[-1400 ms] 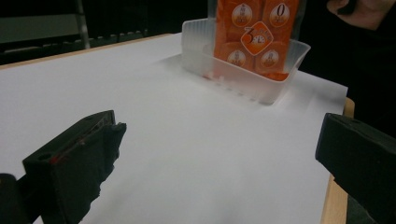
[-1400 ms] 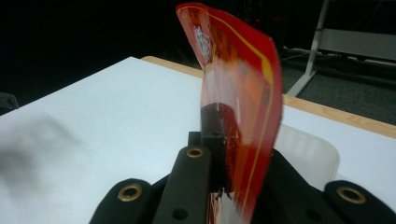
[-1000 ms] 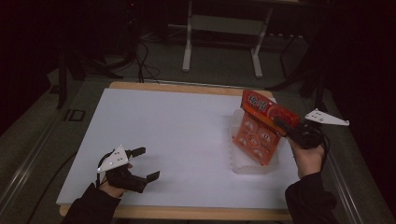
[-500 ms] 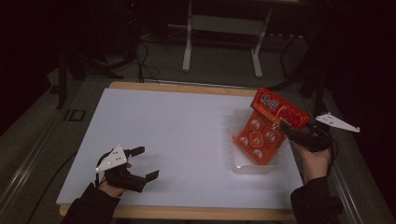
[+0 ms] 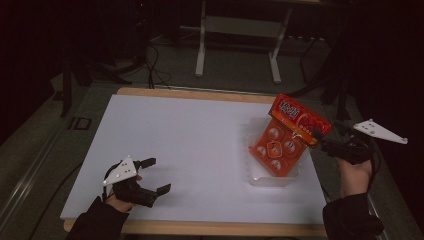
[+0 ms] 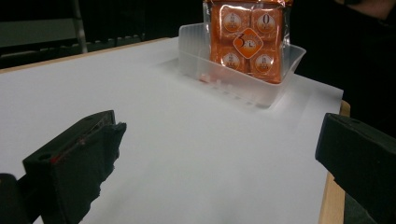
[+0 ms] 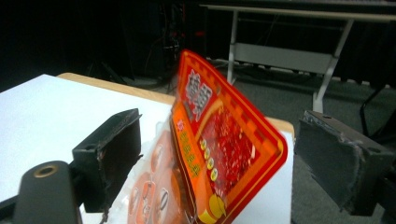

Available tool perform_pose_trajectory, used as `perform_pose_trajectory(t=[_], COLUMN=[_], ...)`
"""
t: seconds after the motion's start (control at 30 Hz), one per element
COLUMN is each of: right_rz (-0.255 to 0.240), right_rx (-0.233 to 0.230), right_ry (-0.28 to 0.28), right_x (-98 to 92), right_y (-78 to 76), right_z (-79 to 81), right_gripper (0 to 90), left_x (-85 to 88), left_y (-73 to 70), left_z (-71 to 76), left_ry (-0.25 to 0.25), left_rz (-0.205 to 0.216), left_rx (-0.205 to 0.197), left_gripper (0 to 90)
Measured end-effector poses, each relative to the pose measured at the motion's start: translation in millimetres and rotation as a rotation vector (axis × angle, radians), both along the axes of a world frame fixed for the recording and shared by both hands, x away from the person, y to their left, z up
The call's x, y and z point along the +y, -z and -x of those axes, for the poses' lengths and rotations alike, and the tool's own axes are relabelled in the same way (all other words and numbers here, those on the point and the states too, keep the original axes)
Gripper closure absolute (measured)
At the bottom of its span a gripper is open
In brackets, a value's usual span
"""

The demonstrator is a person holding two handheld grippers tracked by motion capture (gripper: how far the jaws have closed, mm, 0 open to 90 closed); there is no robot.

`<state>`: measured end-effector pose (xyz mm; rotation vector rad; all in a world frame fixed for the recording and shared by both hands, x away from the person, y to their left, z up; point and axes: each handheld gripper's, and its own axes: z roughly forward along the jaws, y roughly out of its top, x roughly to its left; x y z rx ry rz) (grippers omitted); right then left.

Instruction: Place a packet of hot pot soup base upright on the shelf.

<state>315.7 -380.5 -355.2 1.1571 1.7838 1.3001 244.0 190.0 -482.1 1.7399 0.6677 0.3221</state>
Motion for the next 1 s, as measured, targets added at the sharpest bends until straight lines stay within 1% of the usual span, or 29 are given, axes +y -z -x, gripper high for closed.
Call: perform_pose_trajectory(t=[0.07,0.1,0.13,0.2,0.23,0.43,0.47,0.5,0.53,0.6,0.7,0.77,0.83,0.93,1.0], right_rz=[0.021,0.022,0.022,0.032,0.024,0.026,0.026,0.03,0.032,0.035,0.022,0.018,0.016,0.029,0.018], right_rx=[-0.016,-0.016,-0.016,-0.018,-0.018,-0.027,-0.027,-0.028,-0.022,-0.017,-0.017,-0.017,-0.005,-0.009,-0.012], right_ry=[-0.001,-0.015,-0.015,-0.048,-0.065,-0.141,-0.141,-0.156,-0.185,-0.218,-0.277,-0.301,-0.334,-0.366,-0.389], right_x=[1.7,3.3,3.3,9.3,11.9,32.5,32.5,36.5,46.4,53.8,66.2,72.9,80.9,91.6,97.2], right_y=[-6.4,-8.7,-8.7,-13.1,-14.2,-17.1,-17.1,-17.0,-16.1,-14.9,-11.2,-7.8,-3.7,1.9,5.1], right_z=[3.3,4.9,4.9,9.0,10.6,18.2,18.2,19.0,21.4,23.2,26.7,28.3,29.7,31.9,33.3], right_gripper=[14.7,14.9,14.9,14.9,14.9,14.9,14.9,14.9,14.8,14.7,14.4,14.4,14.2,14.0,13.8], left_x=[0.1,0.2,0.1,-0.2,-0.3,-1.2,-1.2,-1.4,-1.3,-0.4,0.1,0.2,0.1,0.2,0.4], left_y=[0.1,0.1,0.1,0.0,-0.3,-0.9,-0.9,-0.9,-0.9,-0.8,-0.5,-0.2,-0.2,0.0,0.9], left_z=[0.2,0.3,0.3,0.9,1.0,2.5,2.5,2.8,2.9,2.9,3.0,3.1,3.3,3.1,2.9], left_ry=[0.0,0.0,0.0,0.003,0.006,0.013,0.013,0.013,0.014,0.015,0.016,0.016,0.018,0.027,0.031], left_rz=[0.002,0.003,0.002,0.005,0.003,0.003,0.003,0.005,0.006,0.008,0.007,0.009,0.009,0.014,0.014], left_rx=[-0.001,-0.001,-0.001,-0.002,-0.003,-0.002,-0.002,-0.002,-0.002,-0.004,-0.004,-0.002,-0.003,0.0,0.0], left_gripper=[0.0,0.0,0.0,0.0,0.0,0.0,0.0,0.0,0.0,0.0,0.0,0.0,0.0,0.0,0.0])
